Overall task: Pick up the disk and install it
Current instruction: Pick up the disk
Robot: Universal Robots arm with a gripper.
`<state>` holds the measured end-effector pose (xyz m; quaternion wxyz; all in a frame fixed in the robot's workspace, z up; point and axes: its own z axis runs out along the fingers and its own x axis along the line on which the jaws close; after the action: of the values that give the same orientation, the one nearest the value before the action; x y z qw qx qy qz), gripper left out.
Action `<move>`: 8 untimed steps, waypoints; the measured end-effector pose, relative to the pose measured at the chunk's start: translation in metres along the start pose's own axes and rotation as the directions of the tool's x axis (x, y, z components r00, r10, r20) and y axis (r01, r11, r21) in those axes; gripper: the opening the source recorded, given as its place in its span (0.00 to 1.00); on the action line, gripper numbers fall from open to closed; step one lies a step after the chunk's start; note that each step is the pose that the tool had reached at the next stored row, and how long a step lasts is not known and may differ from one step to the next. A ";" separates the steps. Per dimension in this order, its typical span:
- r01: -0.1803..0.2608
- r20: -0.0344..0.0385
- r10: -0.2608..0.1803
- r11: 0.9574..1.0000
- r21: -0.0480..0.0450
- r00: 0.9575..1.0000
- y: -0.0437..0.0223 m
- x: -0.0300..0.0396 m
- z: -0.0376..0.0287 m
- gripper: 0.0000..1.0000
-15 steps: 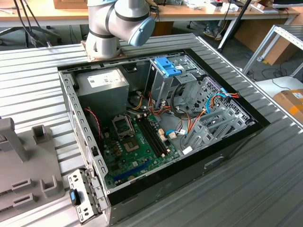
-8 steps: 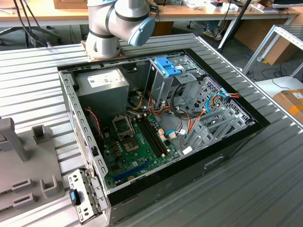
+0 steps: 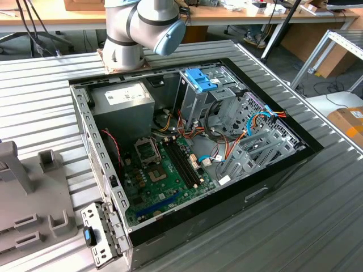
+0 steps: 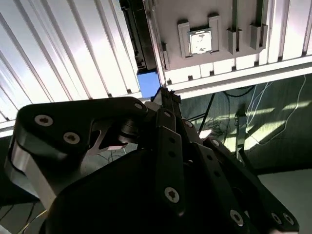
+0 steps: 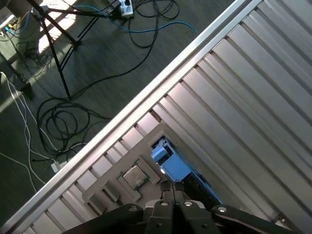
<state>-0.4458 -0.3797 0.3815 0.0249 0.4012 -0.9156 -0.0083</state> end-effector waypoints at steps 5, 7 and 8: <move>0.139 -0.005 -0.139 0.990 0.005 0.990 0.0000 0.0000 0.0001 0.11; 0.197 -0.008 -0.197 0.980 0.007 0.980 0.0000 0.0000 0.0001 0.11; 0.232 -0.009 -0.232 0.973 0.008 0.973 0.0000 0.0000 0.0001 0.11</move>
<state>-0.4458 -0.3797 0.3813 0.0256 0.5055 -0.8624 -0.0053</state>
